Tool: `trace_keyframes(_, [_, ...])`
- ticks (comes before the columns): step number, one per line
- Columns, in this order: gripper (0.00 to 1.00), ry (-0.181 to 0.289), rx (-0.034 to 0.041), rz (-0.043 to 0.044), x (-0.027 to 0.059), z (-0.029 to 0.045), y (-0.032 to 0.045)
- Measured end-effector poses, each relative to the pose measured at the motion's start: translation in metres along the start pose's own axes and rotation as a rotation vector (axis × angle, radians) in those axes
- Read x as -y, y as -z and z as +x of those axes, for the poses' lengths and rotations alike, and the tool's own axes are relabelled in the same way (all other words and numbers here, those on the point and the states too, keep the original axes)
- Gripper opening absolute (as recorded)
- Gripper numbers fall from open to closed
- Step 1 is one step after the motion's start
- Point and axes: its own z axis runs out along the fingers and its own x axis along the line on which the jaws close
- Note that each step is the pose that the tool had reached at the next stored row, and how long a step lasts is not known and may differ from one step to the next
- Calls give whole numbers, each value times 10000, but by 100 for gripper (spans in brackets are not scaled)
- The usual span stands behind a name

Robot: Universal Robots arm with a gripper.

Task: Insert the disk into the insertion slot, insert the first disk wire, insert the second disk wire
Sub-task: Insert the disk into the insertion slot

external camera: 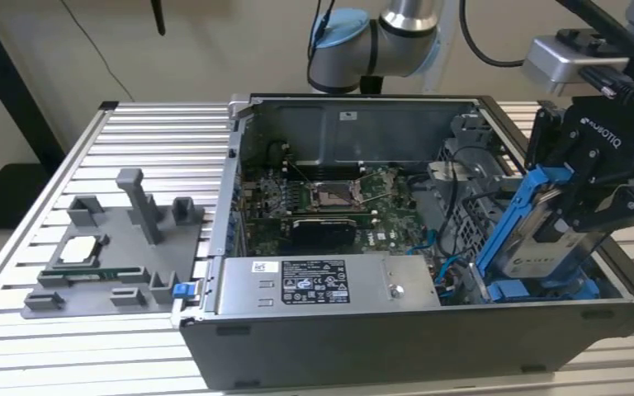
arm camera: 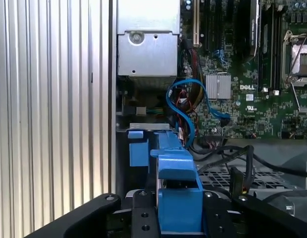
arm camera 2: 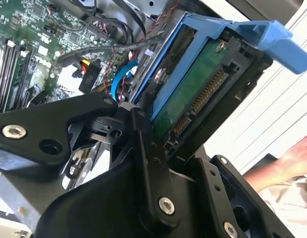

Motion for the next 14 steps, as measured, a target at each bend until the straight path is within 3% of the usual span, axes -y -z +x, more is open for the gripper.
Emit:
trace_keyframes(5, [0, 0, -1, 1, 3, -3, -79])
trace_keyframes(14, [0, 0, 0, 0, 4, -3, -90])
